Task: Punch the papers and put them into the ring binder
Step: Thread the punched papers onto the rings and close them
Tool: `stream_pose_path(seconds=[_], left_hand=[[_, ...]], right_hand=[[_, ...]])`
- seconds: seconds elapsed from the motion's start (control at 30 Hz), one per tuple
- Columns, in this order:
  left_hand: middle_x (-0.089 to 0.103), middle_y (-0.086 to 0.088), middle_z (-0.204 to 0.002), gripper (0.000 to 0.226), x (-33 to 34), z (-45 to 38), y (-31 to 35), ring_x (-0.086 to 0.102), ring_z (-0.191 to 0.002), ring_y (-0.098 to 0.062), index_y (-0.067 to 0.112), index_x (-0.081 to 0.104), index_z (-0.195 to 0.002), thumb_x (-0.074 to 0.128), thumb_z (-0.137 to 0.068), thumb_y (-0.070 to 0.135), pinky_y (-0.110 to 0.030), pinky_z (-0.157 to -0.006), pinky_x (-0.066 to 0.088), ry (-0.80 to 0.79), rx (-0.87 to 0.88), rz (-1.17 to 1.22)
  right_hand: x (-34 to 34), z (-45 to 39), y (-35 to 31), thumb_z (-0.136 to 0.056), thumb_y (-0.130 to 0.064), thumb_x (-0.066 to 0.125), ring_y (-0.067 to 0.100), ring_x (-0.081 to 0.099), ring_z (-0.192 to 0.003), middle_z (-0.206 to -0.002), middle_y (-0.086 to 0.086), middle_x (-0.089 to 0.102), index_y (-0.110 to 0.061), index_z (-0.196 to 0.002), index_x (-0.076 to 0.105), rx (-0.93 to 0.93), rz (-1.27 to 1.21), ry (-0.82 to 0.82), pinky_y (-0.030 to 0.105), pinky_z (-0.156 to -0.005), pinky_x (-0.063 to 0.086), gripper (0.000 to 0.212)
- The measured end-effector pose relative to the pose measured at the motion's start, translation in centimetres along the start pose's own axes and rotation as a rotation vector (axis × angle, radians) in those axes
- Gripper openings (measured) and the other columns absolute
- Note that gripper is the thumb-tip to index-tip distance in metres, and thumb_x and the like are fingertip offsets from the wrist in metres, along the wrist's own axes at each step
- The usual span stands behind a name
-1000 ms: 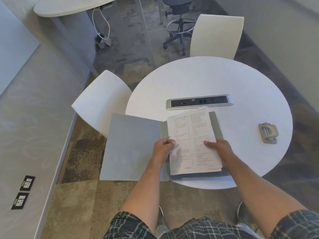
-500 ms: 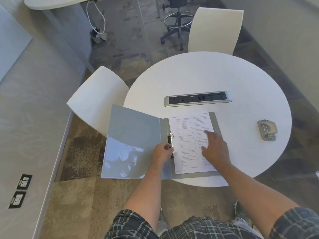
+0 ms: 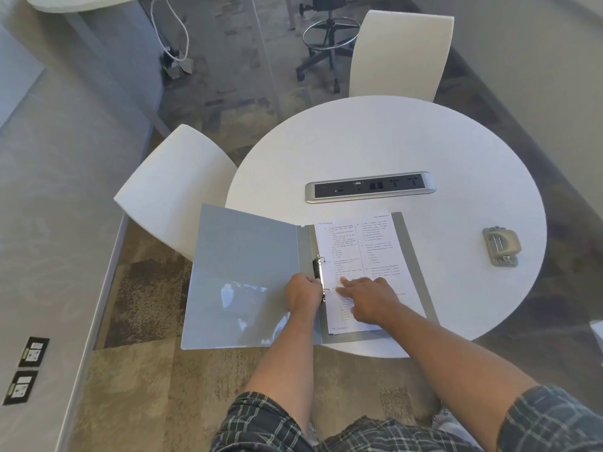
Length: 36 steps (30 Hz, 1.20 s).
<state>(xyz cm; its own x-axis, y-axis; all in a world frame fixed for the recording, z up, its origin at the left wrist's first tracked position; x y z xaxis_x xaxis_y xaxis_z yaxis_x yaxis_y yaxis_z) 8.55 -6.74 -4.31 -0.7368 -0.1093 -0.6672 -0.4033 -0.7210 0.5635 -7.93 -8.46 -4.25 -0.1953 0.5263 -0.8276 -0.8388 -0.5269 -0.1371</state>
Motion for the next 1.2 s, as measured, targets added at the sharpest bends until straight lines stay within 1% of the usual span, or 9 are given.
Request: stream_pose_path(seconds=[0.07, 0.27, 0.47, 0.63, 0.73, 0.87, 0.97, 1.07, 1.2], left_hand=[[0.062, -0.001, -0.068, 0.021, 0.2, -0.1, 0.0, 0.059, -0.067, -0.025, 0.013, 0.061, -0.070, 0.071, -0.086, 0.022, -0.025, -0.055, 0.041, -0.013, -0.030, 0.023], [0.075, -0.010, -0.084, 0.030, 0.4, -1.0, -0.1, 0.072, -0.079, -0.030, 0.005, 0.071, -0.088, 0.086, -0.072, 0.025, -0.030, -0.060, 0.052, -0.036, -0.186, 0.048], [0.070, -0.008, -0.081, 0.024, 0.7, -1.1, -0.1, 0.070, -0.078, -0.030, 0.009, 0.060, -0.083, 0.079, -0.072, 0.017, -0.034, -0.066, 0.059, -0.046, -0.208, 0.041], [0.072, -0.008, -0.080, 0.026, 0.8, -1.8, -0.5, 0.071, -0.074, -0.028, 0.007, 0.065, -0.086, 0.072, -0.064, 0.017, -0.032, -0.061, 0.059, -0.049, -0.212, 0.054], [0.074, -0.008, -0.084, 0.024, 0.6, -2.1, -0.5, 0.073, -0.077, -0.028, 0.009, 0.061, -0.081, 0.071, -0.061, 0.016, -0.028, -0.059, 0.055, -0.040, -0.159, 0.088], [0.069, 0.008, -0.086, 0.021, 0.1, -0.7, 1.0, 0.069, -0.073, -0.014, 0.018, 0.063, -0.091, 0.069, -0.073, 0.007, -0.029, -0.063, 0.057, -0.053, -0.040, 0.155], [0.073, 0.003, -0.081, 0.015, 0.4, -0.4, 1.1, 0.072, -0.074, -0.020, 0.021, 0.069, -0.084, 0.068, -0.075, 0.010, -0.036, -0.069, 0.063, -0.105, 0.037, 0.184], [0.072, 0.003, -0.081, 0.015, 0.3, -0.2, 0.8, 0.070, -0.074, -0.018, 0.018, 0.072, -0.090, 0.078, -0.077, 0.022, -0.028, -0.067, 0.057, -0.120, 0.092, 0.191], [0.072, 0.007, -0.081, 0.020, 0.5, 0.0, 0.3, 0.067, -0.072, -0.010, 0.018, 0.073, -0.096, 0.081, -0.080, 0.026, -0.021, -0.061, 0.047, -0.180, 0.126, 0.201]], right_hand=[[-0.1, -0.1, -0.1, -0.100, -0.021, 0.050, 0.019, 0.029, -0.150, -0.169, -0.010, 0.019, -0.037, -0.159, 0.026, 0.007, -0.004, 0.001, 0.049, -0.117, 0.030, 0.065], [0.0, -0.2, 0.2, -0.101, -0.022, 0.049, 0.018, 0.028, -0.150, -0.169, -0.010, 0.017, -0.037, -0.159, 0.025, 0.010, -0.019, -0.008, 0.048, -0.117, 0.030, 0.065], [0.7, -0.1, 0.7, -0.101, -0.025, 0.051, 0.017, 0.026, -0.151, -0.168, -0.013, 0.019, -0.038, -0.158, 0.027, -0.013, -0.104, 0.021, 0.050, -0.117, 0.030, 0.063], [1.5, 0.4, 1.7, -0.100, -0.032, 0.056, 0.014, 0.025, -0.152, -0.167, -0.018, 0.019, -0.040, -0.158, 0.027, -0.003, -0.259, 0.050, 0.047, -0.120, 0.027, 0.066], [1.7, 0.6, 2.2, -0.098, -0.033, 0.060, 0.015, 0.031, -0.150, -0.165, -0.018, 0.024, -0.040, -0.159, 0.027, 0.021, -0.345, 0.079, 0.043, -0.121, 0.026, 0.069], [1.9, 0.2, 2.5, -0.098, -0.034, 0.061, 0.018, 0.035, -0.149, -0.163, -0.016, 0.031, -0.043, -0.157, 0.029, 0.049, -0.416, 0.078, 0.043, -0.121, 0.026, 0.067], [1.7, 0.1, 3.3, -0.097, -0.030, 0.061, 0.021, 0.047, -0.140, -0.156, -0.011, 0.047, -0.043, -0.150, 0.043, 0.101, -0.594, 0.121, 0.042, -0.118, 0.035, 0.058], [1.2, 0.7, 5.5, -0.093, -0.019, 0.065, 0.016, 0.054, -0.133, -0.145, -0.007, 0.058, -0.033, -0.141, 0.057, 0.220, -0.787, 0.284, 0.039, -0.114, 0.040, 0.050], [1.2, 2.3, 8.8, -0.089, -0.020, 0.067, 0.020, 0.046, -0.139, -0.153, -0.005, 0.049, -0.028, -0.145, 0.052, 0.384, -0.686, 0.374, 0.039, -0.114, 0.038, 0.059]])
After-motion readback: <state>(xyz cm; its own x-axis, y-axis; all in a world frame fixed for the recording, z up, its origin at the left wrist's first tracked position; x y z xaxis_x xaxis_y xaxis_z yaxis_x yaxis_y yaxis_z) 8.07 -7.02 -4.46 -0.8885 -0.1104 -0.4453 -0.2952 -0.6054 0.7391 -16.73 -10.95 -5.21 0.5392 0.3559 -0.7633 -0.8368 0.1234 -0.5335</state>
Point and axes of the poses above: each hand's wrist, its own z-axis away from the middle knuckle, its own x-axis out of the palm, y = z × x, the point moved 5 cm from there along -z, towards the middle knuckle
